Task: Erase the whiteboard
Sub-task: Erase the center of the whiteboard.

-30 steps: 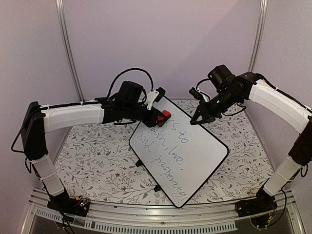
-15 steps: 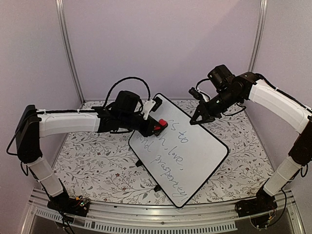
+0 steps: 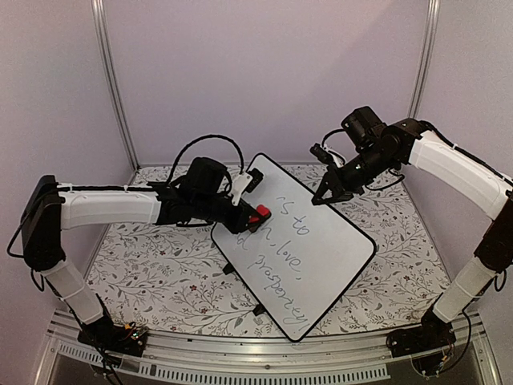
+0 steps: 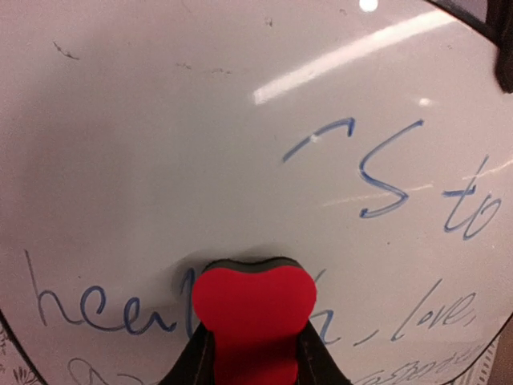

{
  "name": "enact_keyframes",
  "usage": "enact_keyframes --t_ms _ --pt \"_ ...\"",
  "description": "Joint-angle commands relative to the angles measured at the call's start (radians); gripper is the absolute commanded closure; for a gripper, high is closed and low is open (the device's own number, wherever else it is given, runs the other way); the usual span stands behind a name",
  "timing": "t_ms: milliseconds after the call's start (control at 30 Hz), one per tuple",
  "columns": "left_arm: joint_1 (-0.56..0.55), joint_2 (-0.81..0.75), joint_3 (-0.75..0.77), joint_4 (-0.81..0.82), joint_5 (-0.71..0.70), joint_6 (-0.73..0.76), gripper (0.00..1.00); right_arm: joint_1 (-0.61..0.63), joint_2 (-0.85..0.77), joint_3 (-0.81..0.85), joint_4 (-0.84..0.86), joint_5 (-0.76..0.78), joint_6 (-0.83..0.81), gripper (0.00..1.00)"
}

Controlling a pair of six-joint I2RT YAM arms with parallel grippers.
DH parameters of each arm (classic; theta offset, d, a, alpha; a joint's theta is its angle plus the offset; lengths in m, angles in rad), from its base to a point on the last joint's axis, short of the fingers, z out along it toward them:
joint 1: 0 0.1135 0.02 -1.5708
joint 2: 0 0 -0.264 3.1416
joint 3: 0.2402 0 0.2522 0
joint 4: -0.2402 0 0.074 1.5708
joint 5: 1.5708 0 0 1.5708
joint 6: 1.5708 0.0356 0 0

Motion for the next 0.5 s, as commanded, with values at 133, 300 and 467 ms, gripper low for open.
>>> enact_keyframes --t_ms 133,300,467 --pt "-0.019 0.041 0.043 -0.050 -0.008 0.009 1.00 0.047 -0.005 0.016 0.048 -0.084 -0.093 1.00" --pt "-0.019 0.070 0.100 -0.059 0.000 0.023 1.00 0.048 -0.005 0.016 0.047 -0.084 -0.096 1.00" --pt "-0.019 0.092 0.140 -0.066 0.003 0.032 1.00 0.049 -0.007 0.014 0.047 -0.084 -0.097 1.00"
